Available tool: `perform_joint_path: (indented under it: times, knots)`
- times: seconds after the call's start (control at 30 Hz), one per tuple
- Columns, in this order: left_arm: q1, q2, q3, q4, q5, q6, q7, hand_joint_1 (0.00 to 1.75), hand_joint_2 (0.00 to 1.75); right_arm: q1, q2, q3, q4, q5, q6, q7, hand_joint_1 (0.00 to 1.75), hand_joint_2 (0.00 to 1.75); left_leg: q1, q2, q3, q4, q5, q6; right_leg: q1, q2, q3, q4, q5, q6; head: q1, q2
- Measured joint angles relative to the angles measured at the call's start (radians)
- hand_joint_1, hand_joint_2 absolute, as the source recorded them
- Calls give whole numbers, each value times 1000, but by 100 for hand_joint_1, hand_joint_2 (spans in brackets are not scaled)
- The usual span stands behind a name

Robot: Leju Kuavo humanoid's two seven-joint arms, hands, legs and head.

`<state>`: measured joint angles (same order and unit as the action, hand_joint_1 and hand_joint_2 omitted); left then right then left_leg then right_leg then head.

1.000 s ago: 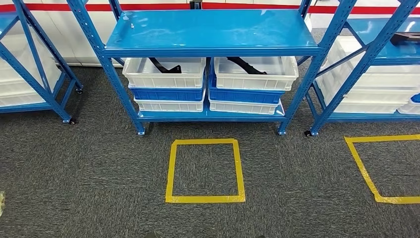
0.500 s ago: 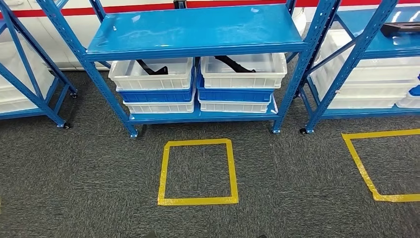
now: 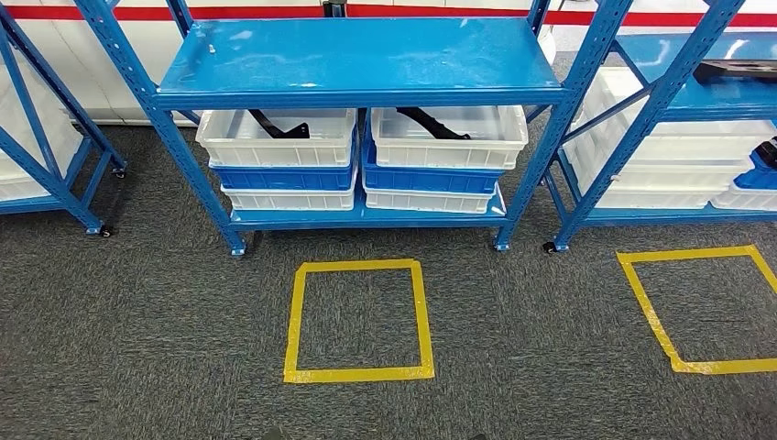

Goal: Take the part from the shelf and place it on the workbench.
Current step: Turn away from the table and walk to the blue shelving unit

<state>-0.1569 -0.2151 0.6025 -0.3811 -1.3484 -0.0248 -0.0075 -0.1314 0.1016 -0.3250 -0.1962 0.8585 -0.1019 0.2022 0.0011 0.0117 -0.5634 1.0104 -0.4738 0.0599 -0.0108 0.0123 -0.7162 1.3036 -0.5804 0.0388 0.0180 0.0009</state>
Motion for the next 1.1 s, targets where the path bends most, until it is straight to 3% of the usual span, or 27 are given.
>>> perform_joint_path:
  times: [0.07,0.2,0.23,0.27,0.3,0.33,0.37,0.43,0.5,0.53,0.57,0.6,0.63,0.7,0.8,0.87,0.93,1.0,1.03,1.07,1.1]
  knots:
    - [0,0,0,0,0,0,0,0,0,1,0,0,0,1,0,0,0,0,0,0,0,0,0,0,-1,0,-16,31,-7,3,0,0]
    - [0,0,0,0,0,0,0,0,0,2,-1,0,0,1,0,0,0,0,0,0,0,0,-1,0,-1,0,-18,34,-7,4,0,0]
    - [0,0,0,0,0,0,0,0,0,2,-2,0,0,1,0,0,0,0,1,0,2,0,-2,-2,-3,-2,1,-8,14,13,0,0]
    - [0,0,1,0,0,0,0,0,0,1,-3,0,0,1,0,0,0,0,0,0,6,1,-7,-8,-4,-6,38,-83,45,22,0,0]
    - [0,0,1,1,0,0,-2,0,0,1,-4,-1,0,1,0,0,0,0,-1,0,11,2,-12,-15,-5,-9,76,-160,75,23,-1,0]
    - [0,0,2,1,0,0,-3,0,0,0,-4,-1,0,3,0,-1,0,0,0,-1,13,8,-22,-25,-8,-11,117,-239,105,20,-2,0]
    - [-1,1,2,1,0,1,-4,0,0,0,-4,-2,-1,5,0,-1,0,0,0,-2,8,25,-36,-35,-10,-12,138,-274,114,5,-4,0]
    - [-1,1,2,2,0,4,-5,0,0,-1,-3,-6,-1,8,0,-2,0,0,5,-5,-37,118,-86,-48,-14,-8,144,-279,111,-19,-5,0]
    - [1,1,2,2,-2,5,-3,0,0,0,-3,-12,-1,12,0,-4,0,0,6,-6,-111,250,-134,-52,-13,-8,146,-278,107,-26,-5,0]
    - [3,1,3,2,-4,5,-1,0,0,1,-3,-15,-1,13,0,-4,0,0,7,-6,-136,284,-134,-52,-12,-7,147,-278,106,-27,-6,0]
    - [4,1,3,2,-5,5,0,0,0,2,-3,-18,-1,14,0,-5,0,0,8,-6,-144,283,-116,-51,-11,-5,149,-278,105,-28,-6,0]
    - [4,2,3,2,-6,5,1,0,0,3,-3,-22,-1,15,-1,-6,0,0,9,-7,-129,239,-80,-48,-11,-3,153,-278,103,-28,-6,0]
    - [4,2,3,2,-6,5,2,0,0,3,-2,-24,-1,16,-1,-7,0,0,9,-9,-100,171,-38,-43,-11,0,157,-278,101,-27,-6,0]
    - [2,4,3,2,-7,5,2,0,0,2,-1,-27,-1,17,-1,-8,0,0,6,-14,-47,54,6,-35,-7,3,160,-278,96,-22,-5,0]
    - [0,4,2,2,-9,3,3,0,0,3,0,-33,-1,18,-2,-8,0,0,-3,-16,-28,16,1,-28,-5,4,160,-283,93,-5,-4,0]
    - [0,4,1,2,-13,2,5,0,0,4,0,-38,-2,18,-2,-8,0,0,-1,-15,-17,4,5,-18,-6,2,154,-269,85,5,-4,0]
    - [-2,4,-1,1,-17,-2,6,0,0,5,-1,-43,-3,18,-3,-9,0,0,3,-13,-4,-6,7,-8,-5,-1,108,-182,50,4,-2,0]
    - [-3,3,-3,1,-20,-5,9,0,0,7,-1,-48,-3,19,-3,-10,0,0,2,-11,0,-7,2,-2,-5,-2,33,-48,6,1,-1,0]
    - [-3,2,-3,2,-21,-5,11,0,0,10,-2,-51,-3,21,-3,-10,0,0,1,-11,3,-6,-1,0,-5,-2,6,-7,-1,4,-1,0]
    - [-3,2,-3,2,-21,-6,13,0,0,12,-2,-54,-3,24,-3,-11,0,0,1,-12,7,-6,-4,-1,-6,-2,-4,0,7,11,-1,0]
    - [-3,2,-3,2,-21,-6,15,0,0,13,-3,-57,-3,26,-3,-11,0,0,2,-13,12,-6,-9,-2,-7,-3,6,-34,30,20,-1,0]
